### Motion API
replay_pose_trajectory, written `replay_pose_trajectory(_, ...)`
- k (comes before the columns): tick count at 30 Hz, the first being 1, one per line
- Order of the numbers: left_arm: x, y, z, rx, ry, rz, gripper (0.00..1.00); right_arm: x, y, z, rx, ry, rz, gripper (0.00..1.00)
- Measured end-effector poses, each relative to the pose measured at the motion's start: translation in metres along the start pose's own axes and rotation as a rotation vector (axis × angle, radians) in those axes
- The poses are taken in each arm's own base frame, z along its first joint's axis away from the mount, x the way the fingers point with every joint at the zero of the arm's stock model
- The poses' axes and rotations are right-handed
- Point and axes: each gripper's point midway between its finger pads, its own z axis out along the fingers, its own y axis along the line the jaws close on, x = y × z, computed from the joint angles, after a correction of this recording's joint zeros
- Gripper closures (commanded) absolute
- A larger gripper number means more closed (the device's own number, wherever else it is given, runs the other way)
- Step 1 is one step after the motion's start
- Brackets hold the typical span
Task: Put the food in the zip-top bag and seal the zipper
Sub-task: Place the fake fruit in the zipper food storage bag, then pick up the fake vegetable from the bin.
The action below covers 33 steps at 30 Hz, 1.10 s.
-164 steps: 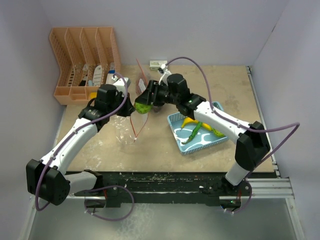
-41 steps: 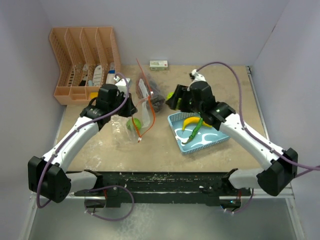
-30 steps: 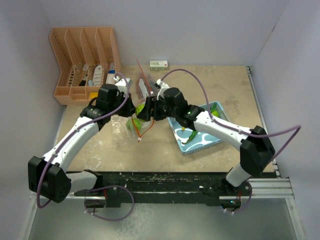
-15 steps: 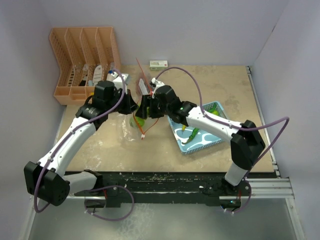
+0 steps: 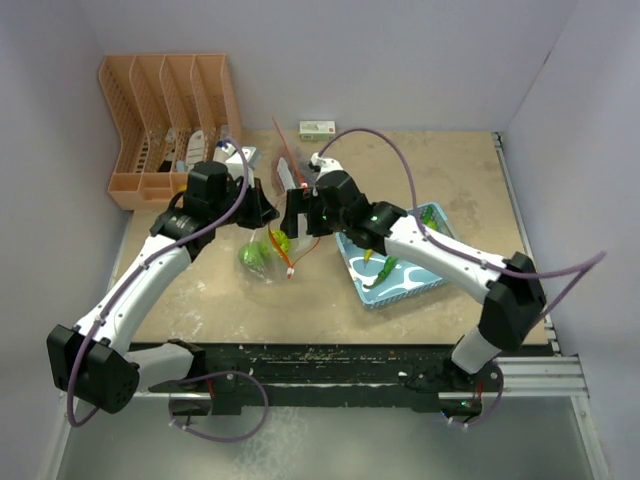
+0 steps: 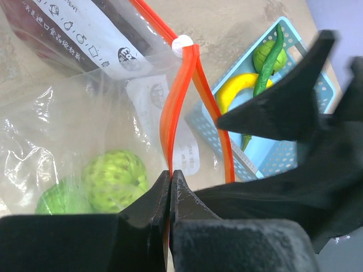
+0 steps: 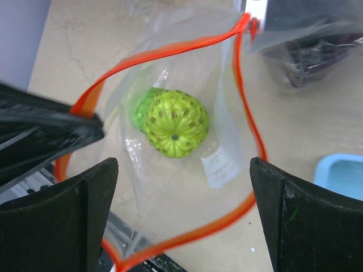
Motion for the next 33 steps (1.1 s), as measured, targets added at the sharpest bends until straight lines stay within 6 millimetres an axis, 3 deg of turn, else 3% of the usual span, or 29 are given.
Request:
replay_pose_trajectory(7,0.001,0.002,0.006,-0.002,0.007,-0.002,1.0,-0.033,-0.02,-0.078,0.094,-0.148,0.021,0.0)
replay_pose_trajectory(9,0.001,0.002,0.006,-0.002,0.007,-0.002,1.0,-0.039,-0.042,-0.095,0.184,-0.178,0.055,0.0)
replay_pose_trajectory(11,0.001,0.002,0.006,-0.002,0.006,-0.002,1.0,-0.041,-0.079,-0.103,0.305,-0.177,0.107,0.0)
replay_pose_trajectory(15,0.001,0.002,0.006,-0.002,0.007,-0.002,1.0,-0.034,-0.175,-0.103,0.575,-0.125,0.245,0.02)
replay_pose_trajectory(19,0.002,0.002,0.006,0.001,0.007,-0.001,1.0,-0.003,-0.251,-0.108,0.766,-0.048,0.366,0.04)
replay_pose_trajectory(24,0.006,0.003,0.005,-0.001,0.013,-0.003,1.0,0.014,-0.278,-0.097,0.815,0.012,0.406,0.12)
replay_pose_trajectory(29,0.005,0.003,0.004,0.0,0.01,-0.001,1.0,0.039,-0.292,-0.067,0.813,0.09,0.412,0.36)
replay_pose_trajectory(32,0.005,0.002,0.003,0.0,0.008,0.002,1.0,0.056,-0.298,-0.058,0.817,0.137,0.416,0.38)
replay_pose_trajectory(33,0.005,0.002,0.003,0.0,0.009,0.002,1.0,0.059,-0.3,-0.057,0.821,0.144,0.417,0.51)
